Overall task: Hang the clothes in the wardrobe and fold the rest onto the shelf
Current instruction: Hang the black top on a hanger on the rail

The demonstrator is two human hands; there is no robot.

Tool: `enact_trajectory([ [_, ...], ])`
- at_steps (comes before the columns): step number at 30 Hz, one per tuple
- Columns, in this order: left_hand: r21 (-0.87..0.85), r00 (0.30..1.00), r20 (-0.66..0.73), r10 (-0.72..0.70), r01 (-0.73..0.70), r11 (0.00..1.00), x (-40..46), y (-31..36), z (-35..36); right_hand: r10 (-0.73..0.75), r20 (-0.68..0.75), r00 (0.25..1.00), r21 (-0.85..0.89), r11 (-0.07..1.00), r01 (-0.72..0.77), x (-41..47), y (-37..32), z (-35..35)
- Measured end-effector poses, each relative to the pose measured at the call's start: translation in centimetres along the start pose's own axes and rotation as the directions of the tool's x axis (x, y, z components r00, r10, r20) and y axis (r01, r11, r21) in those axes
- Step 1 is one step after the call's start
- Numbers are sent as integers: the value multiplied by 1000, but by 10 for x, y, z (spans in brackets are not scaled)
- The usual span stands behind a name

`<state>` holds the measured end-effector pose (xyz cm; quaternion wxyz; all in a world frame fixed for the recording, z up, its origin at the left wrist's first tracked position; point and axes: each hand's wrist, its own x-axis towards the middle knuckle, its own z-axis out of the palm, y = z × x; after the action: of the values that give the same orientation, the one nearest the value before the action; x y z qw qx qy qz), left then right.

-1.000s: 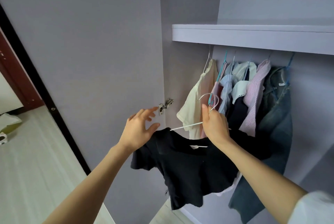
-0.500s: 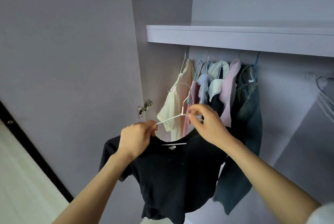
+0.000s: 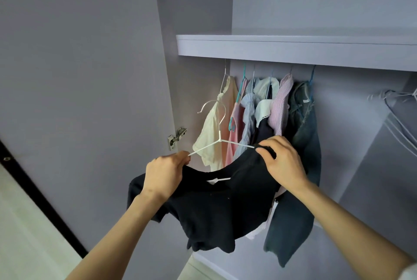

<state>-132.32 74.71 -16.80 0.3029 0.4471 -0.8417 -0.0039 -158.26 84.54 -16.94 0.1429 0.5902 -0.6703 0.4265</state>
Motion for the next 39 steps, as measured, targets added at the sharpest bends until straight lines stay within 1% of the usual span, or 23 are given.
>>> enact_trajectory([
  [2, 14, 999, -1, -33, 33, 999, 0, 0, 0, -45, -77, 996, 19, 999, 46, -2, 2, -7],
  [4, 10, 999, -27, -26, 26, 1000, 0, 2, -2, -63, -47, 997, 13, 998, 64, -2, 8, -12],
  [6, 17, 997, -71, 29, -28, 999, 0, 6, -4, -23, 60, 998, -76, 997, 28, -5, 19, -14],
  [7, 27, 994, -91, 61, -59, 998, 1, 7, -6, 37, 137, 990, -145, 989, -17, -7, 25, -13],
  [9, 41, 989, -116, 91, -87, 995, 3, 7, -10, 146, 271, 951, -235, 969, -82, -11, 37, -11],
  [10, 32, 988, -129, 88, -85, 996, 3, 5, -11, 187, 297, 936, -247, 962, -113, -13, 42, -10],
  [11, 9, 988, -139, 71, -71, 997, 4, 3, -12, 217, 290, 932, -239, 959, -149, -13, 45, -10],
  [14, -39, 991, -128, 31, -36, 999, 5, -2, -11, 265, 174, 948, -201, 952, -229, -10, 49, -8],
  [17, -53, 991, -127, 32, -39, 998, 5, -3, -9, 245, 173, 954, -195, 958, -210, -6, 51, -6],
  [19, -62, 992, -120, 29, -36, 997, 5, -6, -6, 217, 173, 961, -117, 973, -199, -9, 54, -7],
  [21, -71, 993, -112, 24, -32, 997, 3, -8, -4, 193, 140, 971, -35, 981, -190, -13, 58, -7],
  [24, -74, 993, -114, 38, -47, 996, 2, -7, 1, 162, 88, 983, 18, 986, -164, -18, 62, -8],
  [26, -56, 994, -100, 48, -54, 997, 4, -6, 3, 186, 59, 981, 57, 980, -189, -18, 67, -10],
  [28, -36, 995, -96, 40, -44, 998, 5, -9, 4, 253, 23, 967, 87, 963, -254, -16, 76, -15],
  [29, -30, 993, -114, 40, -43, 999, 5, -11, 3, 285, 6, 958, 60, 957, -285, -17, 80, -19],
  [30, -24, 989, -140, 48, -52, 998, 4, -12, 3, 295, -23, 955, -5, 956, -295, -19, 84, -24],
  [32, -24, 982, -176, 65, -70, 997, 5, -10, 2, 237, -90, 967, -147, 957, -249, -26, 86, -33],
  [33, -30, 980, -188, 63, -70, 997, 8, -7, 3, 193, -102, 976, -182, 961, -209, -30, 84, -36],
  [36, -32, 976, -201, 84, -92, 995, 12, 1, 6, 75, -74, 994, -212, 973, -89, -38, 77, -39],
  [38, -43, 979, -165, 115, -124, 991, 11, 6, 10, 96, -61, 993, -206, 973, -107, -35, 74, -42],
  [39, -70, 982, -144, 124, -135, 988, 11, 7, 13, 136, -25, 990, -203, 969, -138, -32, 72, -44],
])
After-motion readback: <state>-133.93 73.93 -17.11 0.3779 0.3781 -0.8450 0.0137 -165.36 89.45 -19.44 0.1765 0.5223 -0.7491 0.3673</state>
